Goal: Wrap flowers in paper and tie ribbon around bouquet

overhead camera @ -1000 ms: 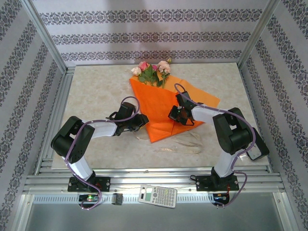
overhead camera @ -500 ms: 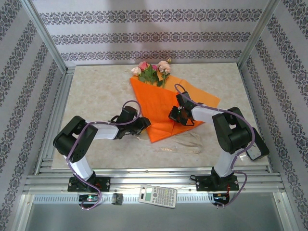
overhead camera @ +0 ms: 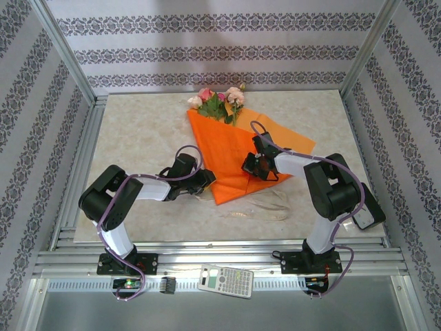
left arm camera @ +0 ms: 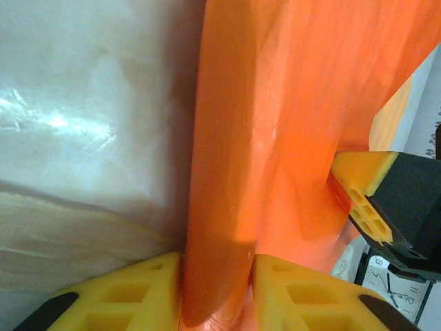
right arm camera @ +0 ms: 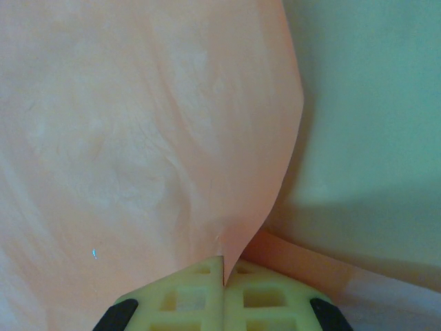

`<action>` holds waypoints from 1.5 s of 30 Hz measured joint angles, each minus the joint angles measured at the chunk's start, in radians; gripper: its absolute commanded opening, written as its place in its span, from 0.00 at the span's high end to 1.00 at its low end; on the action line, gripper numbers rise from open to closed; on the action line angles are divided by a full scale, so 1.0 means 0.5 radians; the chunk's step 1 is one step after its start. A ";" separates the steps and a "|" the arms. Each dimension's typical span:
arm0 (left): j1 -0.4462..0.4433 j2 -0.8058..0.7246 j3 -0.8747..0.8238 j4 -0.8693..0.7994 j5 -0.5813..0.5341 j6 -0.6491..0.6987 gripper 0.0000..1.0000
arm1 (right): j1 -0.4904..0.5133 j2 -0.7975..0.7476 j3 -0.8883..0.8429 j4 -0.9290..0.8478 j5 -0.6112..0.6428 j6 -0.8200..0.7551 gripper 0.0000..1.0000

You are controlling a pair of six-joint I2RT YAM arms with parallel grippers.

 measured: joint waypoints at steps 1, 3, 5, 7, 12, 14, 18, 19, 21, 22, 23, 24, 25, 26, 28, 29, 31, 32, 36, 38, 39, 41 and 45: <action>-0.002 0.000 -0.009 0.016 0.002 -0.007 0.75 | 0.000 0.000 0.000 0.001 -0.004 0.000 1.00; -0.008 0.000 -0.022 0.027 0.015 -0.020 0.85 | 0.000 0.002 0.000 0.001 -0.007 0.001 1.00; -0.012 -0.001 -0.025 0.027 0.026 -0.024 0.94 | 0.000 0.008 0.000 0.002 -0.014 0.000 1.00; -0.012 -0.002 -0.024 0.026 0.029 -0.028 0.99 | 0.000 0.008 0.000 0.001 -0.020 0.000 0.98; -0.012 -0.011 -0.006 -0.026 0.031 -0.076 1.00 | -0.027 -0.013 0.002 -0.031 -0.060 0.013 0.60; -0.012 -0.031 -0.002 -0.046 0.029 -0.114 1.00 | -0.047 -0.083 0.002 -0.105 -0.060 0.020 0.48; -0.012 -0.055 0.029 -0.072 0.031 -0.202 1.00 | -0.069 -0.379 -0.018 -0.304 -0.053 0.113 0.37; -0.012 -0.056 0.039 -0.082 0.031 -0.220 1.00 | -0.069 -0.480 -0.043 -0.328 -0.053 0.160 0.36; -0.012 -0.056 0.063 -0.105 0.034 -0.243 1.00 | -0.039 -0.723 -0.149 -0.346 -0.066 0.307 0.33; -0.012 -0.057 0.070 -0.114 0.037 -0.249 1.00 | -0.006 -0.821 -0.209 -0.343 -0.066 0.381 0.32; -0.012 -0.057 0.074 -0.117 0.039 -0.257 1.00 | 0.056 -0.926 -0.283 -0.340 -0.066 0.482 0.30; -0.012 -0.058 0.076 -0.119 0.039 -0.267 1.00 | 0.145 -1.012 -0.366 -0.315 -0.068 0.600 0.30; -0.012 -0.058 0.076 -0.120 0.039 -0.274 1.00 | 0.230 -1.067 -0.446 -0.262 -0.066 0.691 0.29; -0.012 -0.057 0.076 -0.120 0.040 -0.282 1.00 | 0.338 -1.112 -0.553 -0.171 -0.064 0.823 0.27; -0.012 -0.057 0.076 -0.120 0.040 -0.293 1.00 | 0.505 -1.139 -0.748 0.024 -0.060 1.036 0.26; -0.012 -0.057 0.076 -0.120 0.040 -0.294 1.00 | 0.571 -1.131 -0.839 0.121 -0.049 1.145 0.26; -0.012 -0.058 0.076 -0.120 0.040 -0.301 1.00 | 0.647 -1.095 -0.955 0.278 -0.008 1.318 0.26; -0.012 -0.058 0.076 -0.120 0.042 -0.302 1.00 | 0.682 -1.069 -0.998 0.367 0.026 1.394 0.26; -0.012 -0.058 0.076 -0.119 0.054 -0.314 1.00 | 0.784 -0.950 -1.058 0.735 0.122 1.622 0.31; -0.012 -0.057 0.076 -0.119 0.057 -0.323 1.00 | 0.810 -0.867 -1.077 0.929 0.160 1.701 0.36; -0.012 -0.057 0.076 -0.119 0.061 -0.324 1.00 | 0.819 -0.819 -1.086 1.016 0.183 1.742 0.40; -0.012 -0.057 0.076 -0.119 0.064 -0.331 1.00 | 0.832 -0.734 -1.096 1.150 0.217 1.794 0.44; -0.012 -0.057 0.076 -0.118 0.076 -0.336 1.00 | 0.844 -0.599 -1.096 1.364 0.269 1.854 0.49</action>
